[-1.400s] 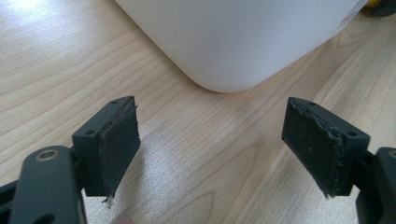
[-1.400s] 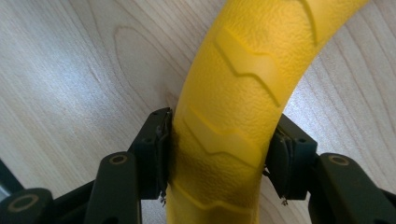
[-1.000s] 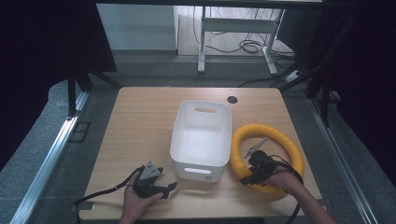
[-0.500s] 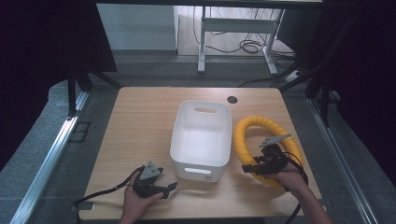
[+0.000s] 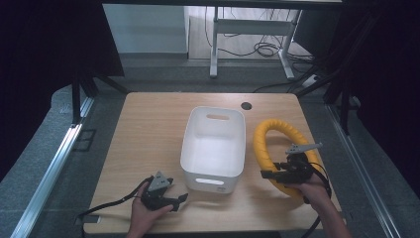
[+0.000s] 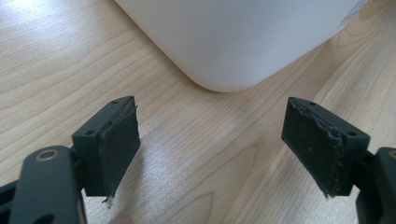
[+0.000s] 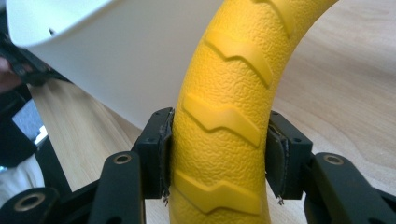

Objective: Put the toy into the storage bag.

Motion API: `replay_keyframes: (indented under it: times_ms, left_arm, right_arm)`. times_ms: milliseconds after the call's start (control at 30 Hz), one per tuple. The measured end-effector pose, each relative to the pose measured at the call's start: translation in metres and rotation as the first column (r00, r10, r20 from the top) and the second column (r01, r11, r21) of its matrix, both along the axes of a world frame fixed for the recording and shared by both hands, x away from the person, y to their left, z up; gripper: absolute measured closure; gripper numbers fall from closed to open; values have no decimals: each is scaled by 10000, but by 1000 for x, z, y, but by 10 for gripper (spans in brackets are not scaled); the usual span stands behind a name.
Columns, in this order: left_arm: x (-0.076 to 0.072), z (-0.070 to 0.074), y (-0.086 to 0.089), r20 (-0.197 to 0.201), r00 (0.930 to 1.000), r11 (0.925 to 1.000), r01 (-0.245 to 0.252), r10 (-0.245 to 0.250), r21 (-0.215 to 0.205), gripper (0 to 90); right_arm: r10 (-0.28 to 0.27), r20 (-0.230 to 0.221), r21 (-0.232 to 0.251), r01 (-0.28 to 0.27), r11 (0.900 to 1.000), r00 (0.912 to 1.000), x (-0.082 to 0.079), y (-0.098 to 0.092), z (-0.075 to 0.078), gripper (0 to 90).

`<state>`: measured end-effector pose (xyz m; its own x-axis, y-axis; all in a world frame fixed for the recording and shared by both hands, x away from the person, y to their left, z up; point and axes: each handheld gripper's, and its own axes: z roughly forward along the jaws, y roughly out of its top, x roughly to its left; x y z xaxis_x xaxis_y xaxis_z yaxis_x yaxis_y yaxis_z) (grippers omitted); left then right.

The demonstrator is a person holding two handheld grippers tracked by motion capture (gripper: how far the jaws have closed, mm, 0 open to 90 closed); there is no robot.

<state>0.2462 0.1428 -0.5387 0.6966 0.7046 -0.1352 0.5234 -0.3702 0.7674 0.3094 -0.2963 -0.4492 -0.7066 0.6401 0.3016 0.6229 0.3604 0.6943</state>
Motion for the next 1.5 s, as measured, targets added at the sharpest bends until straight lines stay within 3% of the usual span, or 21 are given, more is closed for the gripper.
replay_keyframes:
  times_ms: [200, 400, 633, 1067, 1500]
  left_arm:
    - [0, 0, 0, -2, 10000, 10000, 7, -7, 4, 192]
    - [0, 0, 0, -3, 10000, 10000, 9, -9, 15, 192]
    - [0, 0, 0, -4, 10000, 10000, 7, -7, -4, 192]
    - [0, 1, 0, -81, 9999, 9997, 93, -95, -236, 192]
    - [0, 1, 0, -62, 9999, 9997, 93, -95, -207, 192]
  right_arm:
    - [-246, 284, 578, 229, 9981, 9993, -2, -8, 3, 495]
    - [-235, 358, 827, 205, 9964, 9991, -2, -14, 7, 495]
    - [-491, 481, 1484, 415, 9881, 9976, -1, -25, 13, 495]
    - [-742, 796, 1719, 596, 9833, 9941, 1, -38, 25, 495]
    - [-1119, 1154, 2300, 830, 9696, 9870, 3, -47, 33, 496]
